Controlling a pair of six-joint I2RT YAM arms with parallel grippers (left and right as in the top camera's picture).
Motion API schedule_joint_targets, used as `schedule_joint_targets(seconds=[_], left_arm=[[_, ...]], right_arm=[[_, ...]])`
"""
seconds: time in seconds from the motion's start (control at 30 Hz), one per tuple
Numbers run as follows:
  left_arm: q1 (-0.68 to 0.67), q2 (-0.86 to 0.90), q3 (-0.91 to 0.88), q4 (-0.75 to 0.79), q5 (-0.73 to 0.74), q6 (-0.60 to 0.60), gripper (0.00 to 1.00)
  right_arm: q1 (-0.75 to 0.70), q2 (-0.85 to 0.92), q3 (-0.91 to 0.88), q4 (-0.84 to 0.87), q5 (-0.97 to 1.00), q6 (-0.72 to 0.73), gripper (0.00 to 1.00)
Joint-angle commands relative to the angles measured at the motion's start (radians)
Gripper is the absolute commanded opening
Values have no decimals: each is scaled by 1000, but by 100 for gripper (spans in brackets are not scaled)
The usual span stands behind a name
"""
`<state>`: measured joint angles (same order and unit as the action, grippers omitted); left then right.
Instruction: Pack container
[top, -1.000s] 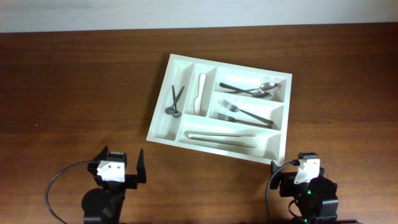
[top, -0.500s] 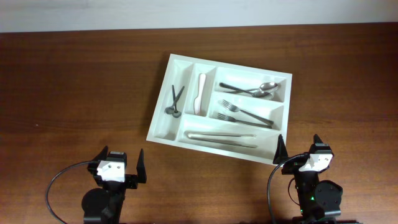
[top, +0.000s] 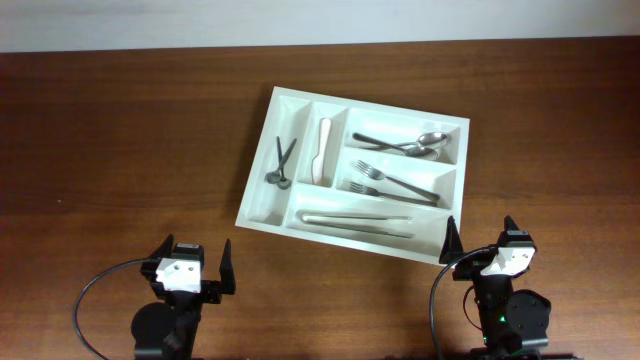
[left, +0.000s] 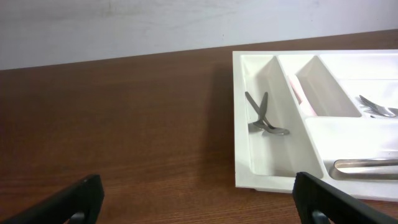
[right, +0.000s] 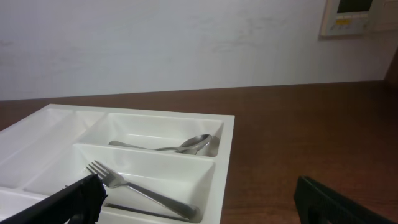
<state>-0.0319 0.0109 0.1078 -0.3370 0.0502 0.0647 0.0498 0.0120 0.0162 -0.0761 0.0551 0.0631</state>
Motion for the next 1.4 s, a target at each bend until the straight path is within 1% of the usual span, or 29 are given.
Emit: schedule_joint_targets(seconds=[0.0,0.77,0.87,0.93,1.0,1.37], left_arm=[[5,-6,-5,3,14,19,99],[5,-6,-5,4,14,19,99],[5,-6,-14,37,14,19,99],[5,-6,-39,120,14,19,99],[4,-6,-101,265,14,19,99],[7,-6,-99,263,6,19,99]], right_arm=[[-5,-9,-11,2,5,-4,99],[-5,-8,-11,2,5,-4,99],[-5,-8,-11,2,5,-4,99],[-5,-8,-11,2,5,-4,99],[-5,-8,-11,2,5,-4,99],[-5,-8,-11,2,5,-4,99]])
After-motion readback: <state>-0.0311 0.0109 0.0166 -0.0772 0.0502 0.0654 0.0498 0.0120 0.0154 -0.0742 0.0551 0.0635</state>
